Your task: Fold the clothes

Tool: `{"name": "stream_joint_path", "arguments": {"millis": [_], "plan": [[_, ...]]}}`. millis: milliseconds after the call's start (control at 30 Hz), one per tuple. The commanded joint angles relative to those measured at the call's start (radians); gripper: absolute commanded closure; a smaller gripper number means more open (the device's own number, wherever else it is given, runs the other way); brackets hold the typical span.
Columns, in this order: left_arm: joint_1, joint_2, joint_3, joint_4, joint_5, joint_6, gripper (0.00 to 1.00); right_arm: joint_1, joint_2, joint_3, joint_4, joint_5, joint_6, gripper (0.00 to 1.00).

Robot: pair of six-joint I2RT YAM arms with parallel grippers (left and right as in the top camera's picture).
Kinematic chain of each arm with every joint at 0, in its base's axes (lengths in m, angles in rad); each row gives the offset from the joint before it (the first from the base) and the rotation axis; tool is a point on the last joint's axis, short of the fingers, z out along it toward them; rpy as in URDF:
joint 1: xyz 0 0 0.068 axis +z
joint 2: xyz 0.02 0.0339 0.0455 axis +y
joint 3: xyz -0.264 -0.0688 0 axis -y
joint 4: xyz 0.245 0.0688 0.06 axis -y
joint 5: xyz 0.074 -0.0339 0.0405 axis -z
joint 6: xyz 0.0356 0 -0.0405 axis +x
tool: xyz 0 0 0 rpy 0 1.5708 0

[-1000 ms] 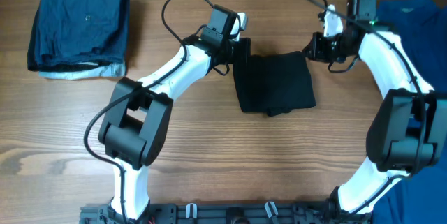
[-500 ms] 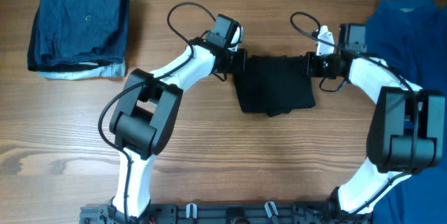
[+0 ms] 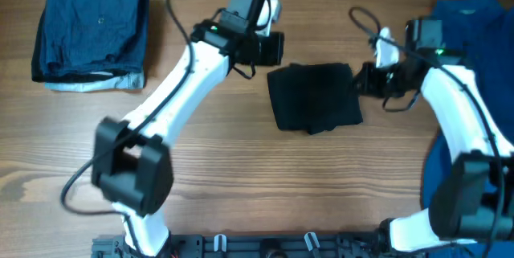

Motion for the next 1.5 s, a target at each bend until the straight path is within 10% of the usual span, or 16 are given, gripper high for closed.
{"name": "stream_joint_path", "arguments": {"millis": [0, 300, 600, 1233, 1467], "plan": [[-0.021, 0.109, -0.014, -0.029, 0.143, 0.012, 0.96, 0.007, 0.059, -0.150, 0.117, -0.005, 0.034, 0.96], [-0.044, 0.260, -0.014, -0.137, 0.182, 0.013, 0.96, 0.009, 0.196, -0.269, 0.309, -0.005, 0.086, 0.96], [-0.017, 0.054, 0.000, -0.135, 0.113, 0.013, 0.96, 0.008, 0.000, -0.037, 0.058, 0.000, 0.082, 0.95], [-0.117, 0.214, -0.013, -0.191, 0.097, 0.013, 0.96, 0.008, 0.257, -0.035, 0.425, 0.000, 0.082, 0.96], [-0.088, 0.107, -0.012, -0.223, 0.090, 0.012, 0.96, -0.063, 0.093, 0.102, 0.325, 0.000, 0.086, 0.82]]}}
